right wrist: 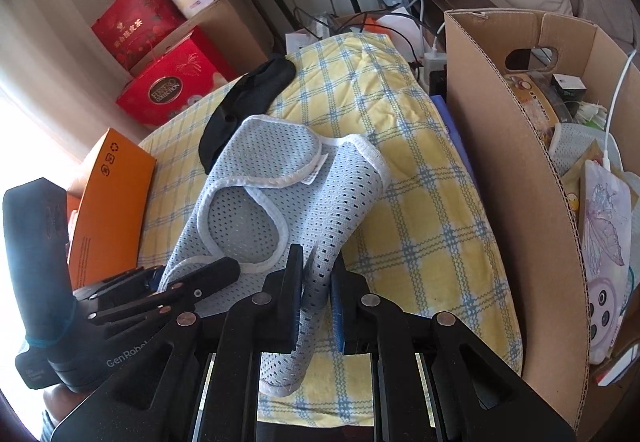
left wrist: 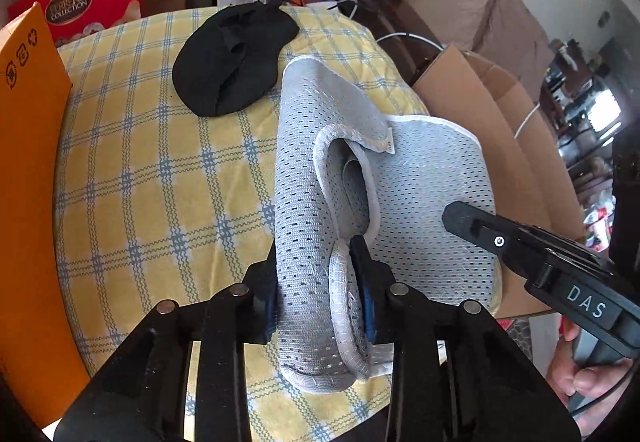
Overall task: Organize objects
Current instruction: 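Grasp the grey mesh fabric edge with the right gripper and lift it, then grasp the mesh fabric with the left gripper beside the right gripper, then carry the mesh fabric into the orange box with both grippers and release, then press the mesh fabric flat inside the box with both grippers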
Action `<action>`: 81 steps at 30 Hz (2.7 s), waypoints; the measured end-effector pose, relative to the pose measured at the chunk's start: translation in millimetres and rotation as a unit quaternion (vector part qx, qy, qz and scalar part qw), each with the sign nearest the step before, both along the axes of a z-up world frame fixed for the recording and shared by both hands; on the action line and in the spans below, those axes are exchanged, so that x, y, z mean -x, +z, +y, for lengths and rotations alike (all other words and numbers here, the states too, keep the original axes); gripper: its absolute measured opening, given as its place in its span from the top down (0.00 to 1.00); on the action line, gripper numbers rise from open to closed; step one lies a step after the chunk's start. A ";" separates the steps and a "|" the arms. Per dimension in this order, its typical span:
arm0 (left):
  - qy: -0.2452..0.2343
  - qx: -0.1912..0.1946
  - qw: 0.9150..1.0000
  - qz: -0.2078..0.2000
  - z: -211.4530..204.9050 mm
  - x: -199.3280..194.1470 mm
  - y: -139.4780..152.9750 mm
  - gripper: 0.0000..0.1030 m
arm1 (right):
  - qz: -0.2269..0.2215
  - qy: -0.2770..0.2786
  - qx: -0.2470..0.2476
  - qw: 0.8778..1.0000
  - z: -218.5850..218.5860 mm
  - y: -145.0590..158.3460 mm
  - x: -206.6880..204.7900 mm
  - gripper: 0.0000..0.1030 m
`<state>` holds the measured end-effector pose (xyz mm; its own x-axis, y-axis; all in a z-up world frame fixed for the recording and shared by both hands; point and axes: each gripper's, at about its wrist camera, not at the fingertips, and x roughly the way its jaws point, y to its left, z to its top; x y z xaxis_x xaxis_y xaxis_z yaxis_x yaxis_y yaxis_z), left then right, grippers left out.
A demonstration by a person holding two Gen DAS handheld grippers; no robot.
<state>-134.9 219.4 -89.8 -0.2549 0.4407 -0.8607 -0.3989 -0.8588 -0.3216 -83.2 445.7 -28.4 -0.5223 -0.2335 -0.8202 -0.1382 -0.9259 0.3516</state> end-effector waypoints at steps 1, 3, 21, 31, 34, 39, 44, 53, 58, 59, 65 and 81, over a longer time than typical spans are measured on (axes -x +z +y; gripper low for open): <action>-0.002 -0.002 1.000 0.003 -1.3 -2.2 3.8 0.74 | 0.002 0.002 0.000 1.000 -2.6 2.0 -1.0 0.89; -0.005 -0.005 1.000 0.008 -2.2 -4.7 11.5 0.75 | 0.007 0.007 0.000 1.000 -7.9 6.8 -3.1 0.89; 0.053 -0.049 0.994 0.084 -91.9 -19.2 100.9 0.75 | 0.084 0.081 -0.009 0.993 -88.2 91.5 -5.2 0.89; 0.133 -0.056 0.984 0.105 -186.9 -12.6 117.1 0.75 | 0.103 0.146 0.000 0.984 -167.9 110.7 22.8 0.89; 0.161 -0.054 0.979 0.108 -214.2 -9.5 113.1 0.75 | 0.100 0.165 0.001 0.981 -194.3 108.4 33.3 0.89; 0.197 -0.048 0.974 0.103 -250.1 -0.5 98.6 0.75 | 0.088 0.194 -0.001 0.977 -233.2 96.5 49.4 0.89; 0.219 -0.040 0.970 0.093 -272.7 6.6 79.1 0.75 | 0.071 0.211 -0.009 0.975 -262.2 75.5 65.7 0.89; 0.229 -0.016 0.970 0.079 -282.5 15.5 50.7 0.66 | 0.058 0.220 -0.051 0.972 -284.2 49.0 84.4 0.89; 0.240 0.012 0.966 0.100 -282.2 8.0 58.1 0.52 | 0.057 0.218 -0.086 0.970 -285.8 42.8 88.8 0.89; 0.246 0.016 0.963 0.108 -284.0 5.8 61.9 0.47 | 0.057 0.217 -0.091 0.970 -285.3 41.6 89.3 0.89; 0.251 0.006 0.960 0.126 -287.8 2.2 78.7 0.43 | 0.063 0.219 -0.100 0.969 -283.4 41.6 85.9 0.76; 0.204 -0.035 0.974 0.091 -260.1 2.1 83.7 0.30 | 0.089 0.197 -0.078 0.973 -240.6 84.9 55.0 0.63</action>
<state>-137.0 -40.7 -6.0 -0.5662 0.3270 -0.7567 -0.0843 -0.9361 -0.3415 -138.3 205.1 56.5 -0.5552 -0.3242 -0.7659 0.2892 -0.9387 0.1877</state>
